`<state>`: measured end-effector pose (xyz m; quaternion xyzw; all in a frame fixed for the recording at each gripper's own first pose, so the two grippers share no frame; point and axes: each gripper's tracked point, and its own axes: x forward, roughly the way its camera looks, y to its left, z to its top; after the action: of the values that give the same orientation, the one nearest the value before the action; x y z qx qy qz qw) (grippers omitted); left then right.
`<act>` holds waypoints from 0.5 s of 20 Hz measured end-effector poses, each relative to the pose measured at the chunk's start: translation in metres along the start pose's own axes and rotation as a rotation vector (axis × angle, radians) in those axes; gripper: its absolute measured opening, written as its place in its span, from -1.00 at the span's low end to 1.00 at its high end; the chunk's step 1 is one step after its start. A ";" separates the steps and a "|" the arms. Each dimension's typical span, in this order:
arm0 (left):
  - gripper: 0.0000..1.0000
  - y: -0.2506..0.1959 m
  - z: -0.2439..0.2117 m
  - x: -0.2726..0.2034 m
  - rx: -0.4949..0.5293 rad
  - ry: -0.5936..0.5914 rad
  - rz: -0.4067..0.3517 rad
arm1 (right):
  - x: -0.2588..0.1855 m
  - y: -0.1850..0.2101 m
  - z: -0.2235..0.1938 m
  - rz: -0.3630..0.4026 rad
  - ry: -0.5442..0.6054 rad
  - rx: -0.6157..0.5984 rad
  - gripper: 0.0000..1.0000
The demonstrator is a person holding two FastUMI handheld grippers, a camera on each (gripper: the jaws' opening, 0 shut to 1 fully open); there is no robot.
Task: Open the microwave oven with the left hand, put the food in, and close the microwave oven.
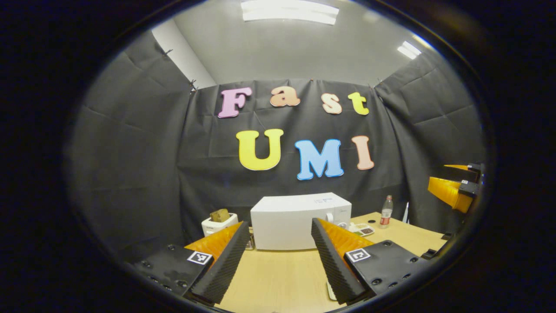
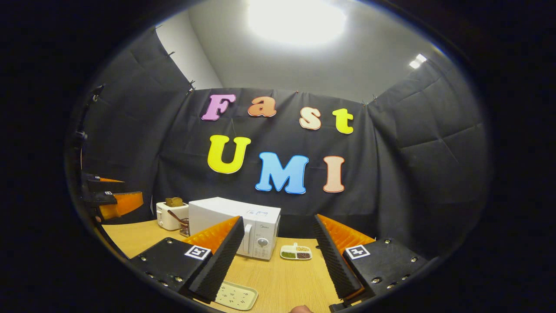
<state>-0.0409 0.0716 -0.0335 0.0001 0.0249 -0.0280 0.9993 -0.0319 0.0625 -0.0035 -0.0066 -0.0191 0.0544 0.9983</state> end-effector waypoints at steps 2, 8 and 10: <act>0.94 0.003 0.000 -0.002 0.005 0.000 0.003 | 0.001 0.005 -0.001 0.009 0.006 -0.005 0.93; 0.91 0.002 0.007 0.000 0.017 -0.014 -0.005 | 0.000 0.012 0.001 0.029 0.005 -0.003 0.93; 0.91 0.001 0.011 0.000 0.018 -0.024 -0.005 | 0.002 0.013 0.003 0.033 0.004 -0.010 0.93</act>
<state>-0.0401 0.0729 -0.0229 0.0085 0.0125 -0.0306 0.9994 -0.0316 0.0753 -0.0011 -0.0120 -0.0172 0.0709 0.9973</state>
